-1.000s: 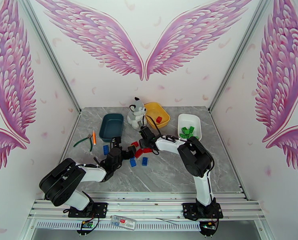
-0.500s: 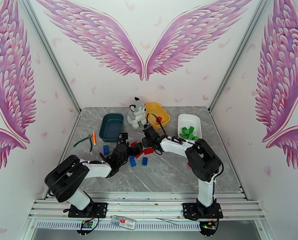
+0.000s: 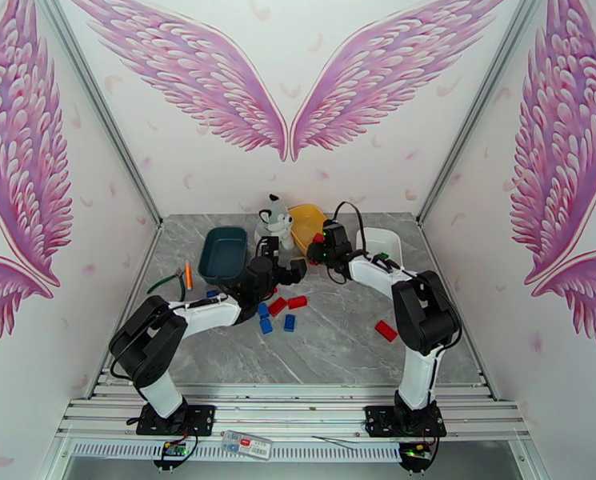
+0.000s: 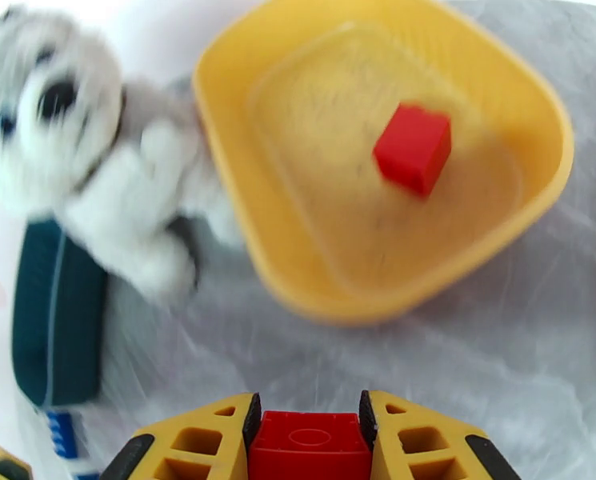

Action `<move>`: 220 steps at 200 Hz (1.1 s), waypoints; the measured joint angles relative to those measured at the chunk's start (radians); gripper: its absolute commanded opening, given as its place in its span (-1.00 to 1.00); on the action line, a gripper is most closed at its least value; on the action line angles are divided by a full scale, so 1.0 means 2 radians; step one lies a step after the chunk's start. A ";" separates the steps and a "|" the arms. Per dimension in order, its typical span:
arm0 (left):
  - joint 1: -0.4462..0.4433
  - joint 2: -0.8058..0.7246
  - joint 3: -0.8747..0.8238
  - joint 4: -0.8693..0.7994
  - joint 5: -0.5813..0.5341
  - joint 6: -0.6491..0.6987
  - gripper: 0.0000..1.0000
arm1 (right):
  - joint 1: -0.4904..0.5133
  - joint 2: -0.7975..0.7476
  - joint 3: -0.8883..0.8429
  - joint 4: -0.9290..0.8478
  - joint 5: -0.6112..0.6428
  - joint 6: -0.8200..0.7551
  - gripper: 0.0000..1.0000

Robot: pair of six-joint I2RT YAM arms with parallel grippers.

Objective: Sort the legos into containers by color

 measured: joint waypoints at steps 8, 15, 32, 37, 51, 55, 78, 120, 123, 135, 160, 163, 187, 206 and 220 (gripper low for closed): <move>0.000 0.005 0.014 -0.012 0.000 0.004 0.98 | -0.010 0.014 0.018 0.005 -0.013 0.010 -0.61; 0.000 0.007 0.023 -0.020 0.000 0.007 0.98 | -0.019 0.029 0.035 0.009 -0.024 0.019 -0.59; -0.002 0.008 0.032 -0.035 -0.002 0.012 0.97 | -0.036 0.061 0.077 0.010 -0.045 0.035 -0.45; -0.003 0.008 0.033 -0.037 -0.003 0.013 0.98 | -0.040 0.071 0.090 0.010 -0.051 0.038 -0.39; -0.007 0.008 0.032 -0.046 -0.008 0.016 0.97 | -0.047 0.098 0.126 0.009 -0.066 0.046 -0.16; -0.009 0.007 0.031 -0.048 -0.009 0.017 0.98 | -0.049 0.103 0.134 0.007 -0.069 0.047 -0.09; -0.018 -0.005 0.013 -0.050 -0.018 0.019 0.97 | -0.050 0.122 0.170 -0.003 -0.085 0.048 0.30; -0.030 -0.071 -0.058 -0.042 -0.045 0.018 0.97 | -0.050 0.101 0.148 -0.002 -0.098 0.039 0.50; -0.031 -0.077 -0.063 -0.041 -0.049 0.019 0.98 | -0.050 0.095 0.141 -0.001 -0.098 0.039 0.50; -0.033 -0.099 -0.084 -0.036 -0.064 0.019 0.97 | -0.048 0.071 0.108 0.004 -0.099 0.036 0.55; -0.034 -0.140 -0.125 -0.026 -0.097 0.018 0.97 | -0.043 0.013 0.037 0.020 -0.095 0.030 0.60; -0.034 -0.144 -0.130 -0.026 -0.101 0.018 0.97 | -0.042 0.006 0.028 0.022 -0.095 0.029 0.61; -0.034 -0.168 -0.155 -0.023 -0.126 0.018 0.97 | -0.027 -0.037 -0.024 0.036 -0.088 0.021 0.65; -0.034 -0.180 -0.172 -0.021 -0.139 0.018 0.97 | -0.009 -0.060 -0.062 0.046 -0.079 0.012 0.75; -0.034 -0.190 -0.190 -0.017 -0.146 0.015 0.97 | 0.008 -0.074 -0.092 0.049 -0.068 0.003 0.85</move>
